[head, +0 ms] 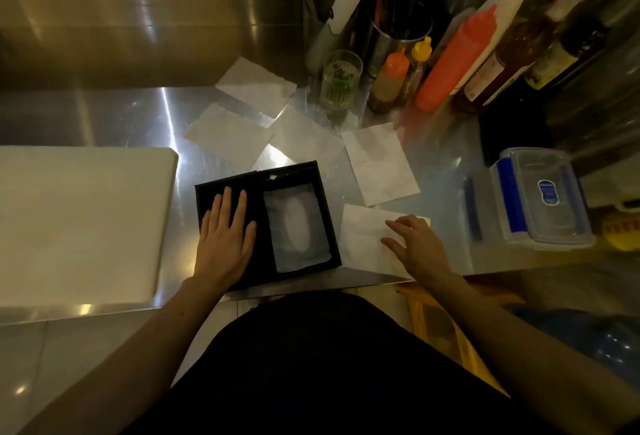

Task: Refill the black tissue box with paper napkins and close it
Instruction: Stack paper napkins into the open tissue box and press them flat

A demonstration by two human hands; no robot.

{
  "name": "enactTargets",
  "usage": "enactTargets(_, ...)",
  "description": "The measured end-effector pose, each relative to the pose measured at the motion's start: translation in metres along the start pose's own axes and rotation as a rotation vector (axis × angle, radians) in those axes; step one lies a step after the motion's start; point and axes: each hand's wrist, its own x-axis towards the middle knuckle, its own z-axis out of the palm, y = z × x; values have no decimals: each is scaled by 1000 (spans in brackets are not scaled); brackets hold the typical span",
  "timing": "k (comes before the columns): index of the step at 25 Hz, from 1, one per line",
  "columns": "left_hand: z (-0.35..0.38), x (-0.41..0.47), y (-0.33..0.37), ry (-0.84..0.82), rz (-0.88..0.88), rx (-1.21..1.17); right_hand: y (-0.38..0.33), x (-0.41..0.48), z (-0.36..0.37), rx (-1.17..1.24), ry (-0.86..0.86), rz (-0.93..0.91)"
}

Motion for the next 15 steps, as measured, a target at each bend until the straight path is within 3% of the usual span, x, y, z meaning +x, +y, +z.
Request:
enactTargets(5, 6, -2, 4, -20, -24, 22, 9, 0, 2, 42, -43, 51)
enactTargets(15, 5, -3, 10, -38, -62, 11, -1, 0, 4, -37, 114, -64)
